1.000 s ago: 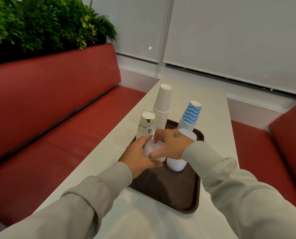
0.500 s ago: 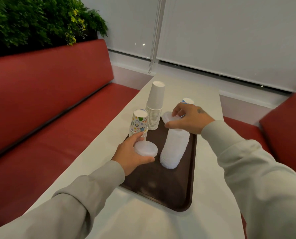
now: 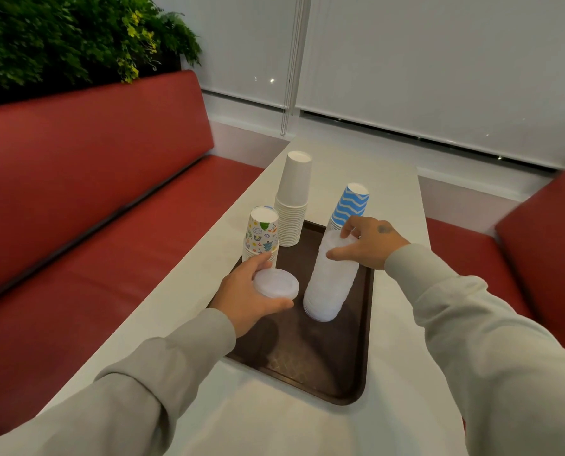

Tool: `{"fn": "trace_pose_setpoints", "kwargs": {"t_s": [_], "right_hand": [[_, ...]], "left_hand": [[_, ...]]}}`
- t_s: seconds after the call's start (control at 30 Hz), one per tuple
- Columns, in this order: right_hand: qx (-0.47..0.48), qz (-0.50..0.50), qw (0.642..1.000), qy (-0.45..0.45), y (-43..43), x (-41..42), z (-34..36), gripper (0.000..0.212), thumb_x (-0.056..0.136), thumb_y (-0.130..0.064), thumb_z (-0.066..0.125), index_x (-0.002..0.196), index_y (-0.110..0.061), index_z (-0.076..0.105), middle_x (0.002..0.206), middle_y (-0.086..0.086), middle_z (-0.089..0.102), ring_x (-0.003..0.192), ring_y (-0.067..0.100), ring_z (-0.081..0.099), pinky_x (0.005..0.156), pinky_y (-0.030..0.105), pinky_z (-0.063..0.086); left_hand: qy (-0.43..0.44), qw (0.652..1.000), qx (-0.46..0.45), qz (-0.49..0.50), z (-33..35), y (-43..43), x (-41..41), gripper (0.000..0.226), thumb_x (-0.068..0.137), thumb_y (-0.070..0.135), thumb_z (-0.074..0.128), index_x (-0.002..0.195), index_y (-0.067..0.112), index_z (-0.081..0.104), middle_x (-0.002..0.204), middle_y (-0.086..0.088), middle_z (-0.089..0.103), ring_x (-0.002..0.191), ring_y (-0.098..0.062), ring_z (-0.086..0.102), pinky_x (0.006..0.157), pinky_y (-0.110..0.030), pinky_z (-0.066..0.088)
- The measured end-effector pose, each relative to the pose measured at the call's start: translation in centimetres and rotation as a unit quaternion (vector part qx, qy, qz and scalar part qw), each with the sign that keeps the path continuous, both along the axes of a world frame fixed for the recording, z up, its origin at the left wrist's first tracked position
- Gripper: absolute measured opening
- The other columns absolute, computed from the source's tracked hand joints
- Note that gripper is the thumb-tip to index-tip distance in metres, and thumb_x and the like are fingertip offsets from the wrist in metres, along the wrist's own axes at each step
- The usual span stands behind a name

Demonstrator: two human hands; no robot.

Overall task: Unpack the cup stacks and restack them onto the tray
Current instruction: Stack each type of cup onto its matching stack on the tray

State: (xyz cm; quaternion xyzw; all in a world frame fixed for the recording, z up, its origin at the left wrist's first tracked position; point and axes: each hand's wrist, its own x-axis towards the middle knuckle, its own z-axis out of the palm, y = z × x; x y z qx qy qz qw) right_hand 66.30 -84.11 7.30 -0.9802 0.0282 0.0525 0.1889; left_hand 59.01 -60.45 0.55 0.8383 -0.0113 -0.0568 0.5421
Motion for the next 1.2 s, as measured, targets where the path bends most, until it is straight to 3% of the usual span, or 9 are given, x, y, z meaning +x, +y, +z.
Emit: {"fn": "trace_pose_setpoints", "kwargs": {"t_s": [0.3,0.6,0.9,1.0,1.07,1.13,1.2], "right_hand": [[-0.013,0.001,1.0,0.021,0.2,-0.3,-0.5,0.057,0.08,-0.058,0.072,0.121,-0.027,0.049,0.133,0.003,0.052,0.106,0.022,0.051,0.08,0.03,0.044],[-0.006,-0.01,1.0,0.024,0.5,-0.5,-0.7,0.055,0.081,-0.065,0.066,0.116,-0.028,0.047,0.132,0.003,0.051,0.104,0.021,0.049,0.079,0.032,0.042],[-0.019,0.006,1.0,0.007,1.6,-0.9,-0.7,0.063,0.078,-0.065,0.07,0.112,-0.021,0.041,0.117,0.004,0.053,0.099,0.021,0.053,0.076,0.029,0.048],[-0.001,0.025,1.0,-0.006,2.1,-0.8,-0.4,0.068,0.079,-0.06,0.074,0.121,-0.022,0.037,0.125,0.005,0.052,0.1,0.022,0.051,0.077,0.03,0.045],[0.002,0.057,0.998,0.007,2.2,-0.6,0.0,0.077,0.08,-0.055,0.075,0.139,-0.029,0.033,0.138,0.006,0.048,0.112,0.024,0.05,0.085,0.032,0.046],[-0.032,0.082,0.995,0.047,2.4,-0.4,0.4,0.084,0.082,-0.052,0.074,0.15,-0.038,0.026,0.146,0.004,0.042,0.129,0.028,0.045,0.097,0.038,0.045],[-0.063,0.088,0.992,0.071,2.4,-0.2,0.5,0.079,0.084,-0.049,0.074,0.149,-0.042,0.029,0.145,0.003,0.042,0.129,0.026,0.043,0.099,0.038,0.045]], "left_hand": [[0.001,1.0,0.001,-0.001,0.2,-0.1,-0.1,0.092,0.073,0.029,0.088,0.149,0.031,0.037,0.149,0.007,0.046,0.136,-0.02,0.044,0.112,-0.045,0.043],[-0.005,1.0,0.011,-0.003,0.8,0.0,-0.1,0.092,0.073,0.03,0.088,0.149,0.031,0.036,0.149,0.007,0.046,0.136,-0.019,0.042,0.111,-0.043,0.041],[-0.008,1.0,0.015,-0.001,1.0,0.2,-0.2,0.092,0.072,0.031,0.088,0.148,0.032,0.036,0.148,0.007,0.047,0.136,-0.02,0.043,0.112,-0.045,0.043],[-0.008,1.0,0.011,0.0,1.0,0.4,-0.2,0.092,0.072,0.03,0.088,0.149,0.03,0.037,0.149,0.007,0.047,0.136,-0.02,0.043,0.112,-0.047,0.042],[-0.009,1.0,0.008,0.001,1.1,0.6,-0.1,0.092,0.072,0.03,0.088,0.148,0.03,0.038,0.148,0.007,0.047,0.135,-0.02,0.044,0.112,-0.045,0.043],[-0.009,1.0,0.006,0.001,1.2,0.7,0.1,0.091,0.072,0.029,0.089,0.148,0.03,0.038,0.147,0.007,0.048,0.134,-0.019,0.044,0.111,-0.044,0.043],[-0.008,1.0,0.003,0.0,1.3,0.7,0.2,0.091,0.072,0.029,0.089,0.148,0.03,0.038,0.147,0.007,0.048,0.135,-0.019,0.044,0.112,-0.044,0.043]]}}
